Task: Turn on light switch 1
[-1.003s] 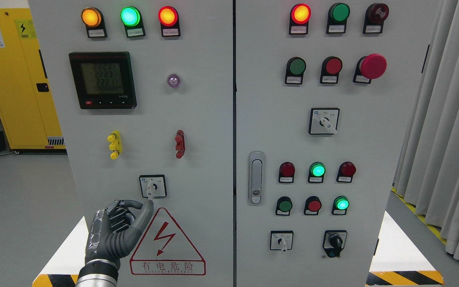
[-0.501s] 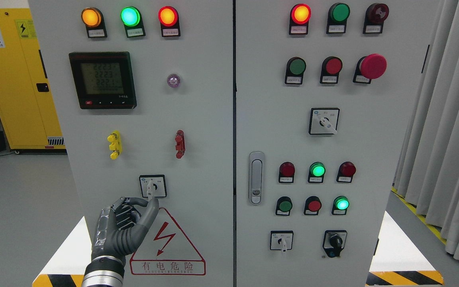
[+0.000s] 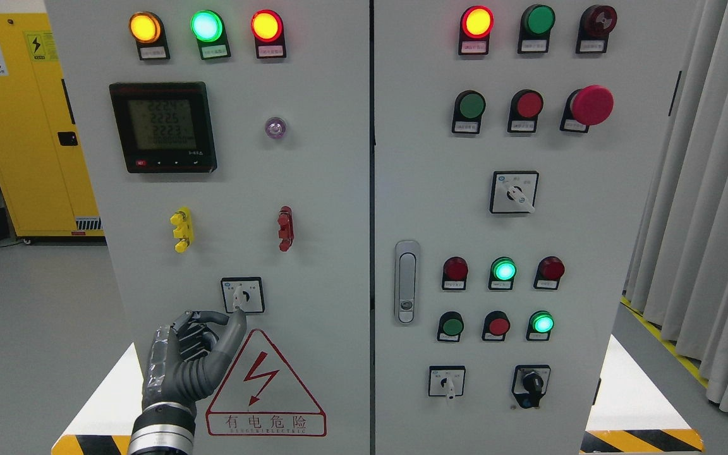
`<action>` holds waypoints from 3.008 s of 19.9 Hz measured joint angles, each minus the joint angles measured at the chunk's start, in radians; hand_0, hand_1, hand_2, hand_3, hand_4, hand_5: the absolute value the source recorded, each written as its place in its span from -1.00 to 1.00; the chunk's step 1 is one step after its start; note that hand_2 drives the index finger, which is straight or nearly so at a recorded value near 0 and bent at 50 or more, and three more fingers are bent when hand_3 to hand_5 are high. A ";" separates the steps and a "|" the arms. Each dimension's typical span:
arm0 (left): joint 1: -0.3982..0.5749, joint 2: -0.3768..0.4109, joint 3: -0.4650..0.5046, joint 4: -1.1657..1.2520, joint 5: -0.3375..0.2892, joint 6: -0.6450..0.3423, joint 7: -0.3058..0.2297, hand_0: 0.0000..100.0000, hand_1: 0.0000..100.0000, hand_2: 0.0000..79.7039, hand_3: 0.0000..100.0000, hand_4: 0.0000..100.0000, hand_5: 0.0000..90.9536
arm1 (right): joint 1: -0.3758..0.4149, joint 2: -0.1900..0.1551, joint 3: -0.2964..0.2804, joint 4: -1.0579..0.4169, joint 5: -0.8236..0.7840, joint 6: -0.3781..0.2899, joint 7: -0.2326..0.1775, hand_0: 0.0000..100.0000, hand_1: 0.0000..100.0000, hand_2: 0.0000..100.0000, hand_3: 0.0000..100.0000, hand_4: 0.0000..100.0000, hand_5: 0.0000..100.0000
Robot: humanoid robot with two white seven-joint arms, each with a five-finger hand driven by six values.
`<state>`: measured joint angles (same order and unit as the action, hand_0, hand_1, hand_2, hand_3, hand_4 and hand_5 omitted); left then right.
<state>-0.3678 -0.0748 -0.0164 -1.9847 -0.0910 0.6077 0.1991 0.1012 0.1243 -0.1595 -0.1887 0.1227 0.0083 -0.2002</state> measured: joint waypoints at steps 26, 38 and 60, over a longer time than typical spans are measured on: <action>-0.027 -0.020 -0.006 0.024 -0.003 0.009 0.040 -0.46 0.36 0.42 0.92 0.82 0.94 | 0.000 0.000 0.000 0.000 0.000 0.000 0.000 -1.00 0.00 -0.92 -1.00 -1.00 -1.00; -0.033 -0.022 -0.019 0.030 -0.003 0.009 0.054 -0.46 0.36 0.42 0.92 0.83 0.94 | 0.000 0.000 0.000 0.000 0.000 0.000 0.000 -1.00 0.00 -0.92 -1.00 -1.00 -1.00; -0.043 -0.024 -0.032 0.039 -0.012 0.015 0.070 -0.41 0.26 0.44 0.91 0.83 0.94 | 0.000 0.000 0.000 0.000 0.000 0.000 0.000 -1.00 0.00 -0.92 -1.00 -1.00 -1.00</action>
<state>-0.4106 -0.0990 -0.0481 -1.9454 -0.1031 0.6228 0.2694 0.1012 0.1243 -0.1595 -0.1887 0.1227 0.0083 -0.2002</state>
